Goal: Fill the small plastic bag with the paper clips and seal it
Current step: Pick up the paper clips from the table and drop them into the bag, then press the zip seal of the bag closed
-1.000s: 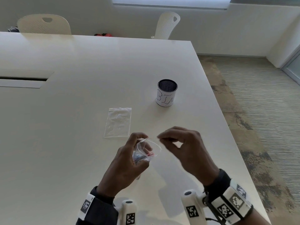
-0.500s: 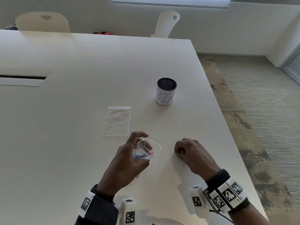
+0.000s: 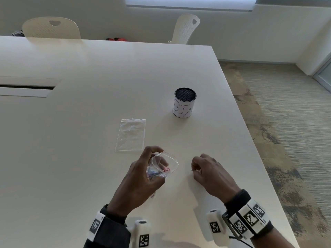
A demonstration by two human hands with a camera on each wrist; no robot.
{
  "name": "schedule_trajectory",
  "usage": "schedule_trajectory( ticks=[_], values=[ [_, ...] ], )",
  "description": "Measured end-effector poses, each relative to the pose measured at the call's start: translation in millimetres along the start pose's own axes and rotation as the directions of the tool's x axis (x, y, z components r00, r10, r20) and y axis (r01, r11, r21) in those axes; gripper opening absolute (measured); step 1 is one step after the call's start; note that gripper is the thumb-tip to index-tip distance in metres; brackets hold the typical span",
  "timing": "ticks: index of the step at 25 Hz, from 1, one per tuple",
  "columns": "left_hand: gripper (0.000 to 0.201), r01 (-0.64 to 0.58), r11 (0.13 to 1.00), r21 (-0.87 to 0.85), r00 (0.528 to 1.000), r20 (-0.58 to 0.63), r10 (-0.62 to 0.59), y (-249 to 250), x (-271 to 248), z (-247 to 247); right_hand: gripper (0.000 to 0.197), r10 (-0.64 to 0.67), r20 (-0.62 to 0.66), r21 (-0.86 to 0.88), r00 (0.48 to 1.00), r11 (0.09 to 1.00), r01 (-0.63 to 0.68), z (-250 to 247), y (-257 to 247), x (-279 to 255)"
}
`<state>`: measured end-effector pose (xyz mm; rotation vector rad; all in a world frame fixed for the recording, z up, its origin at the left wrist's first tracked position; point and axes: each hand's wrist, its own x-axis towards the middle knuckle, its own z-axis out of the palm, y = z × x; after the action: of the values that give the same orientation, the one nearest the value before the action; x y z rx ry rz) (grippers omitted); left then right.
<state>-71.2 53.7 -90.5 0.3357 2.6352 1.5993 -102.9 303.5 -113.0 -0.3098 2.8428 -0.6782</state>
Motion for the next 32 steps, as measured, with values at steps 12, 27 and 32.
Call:
schedule_trajectory(
  ticks=[12,27,32],
  values=[
    [0.059,0.004,1.0,0.008,1.0,0.016,-0.005,-0.1,0.1,1.6,0.012,-0.2,-0.375,0.421,0.905,0.833,0.358,-41.3,-71.5,-15.8],
    [0.062,-0.01,1.0,-0.003,1.0,0.026,0.01,-5.5,1.1,-3.2,0.011,-0.334,-0.118,0.053,0.935,0.938,0.341,-34.7,-87.2,-17.4],
    [0.067,-0.104,0.983,0.149,0.987,0.14,0.084,-5.2,4.0,-18.4,0.016,-0.395,-0.097,-0.02,0.913,0.918,0.395,-38.4,-87.2,-14.5]
  ],
)
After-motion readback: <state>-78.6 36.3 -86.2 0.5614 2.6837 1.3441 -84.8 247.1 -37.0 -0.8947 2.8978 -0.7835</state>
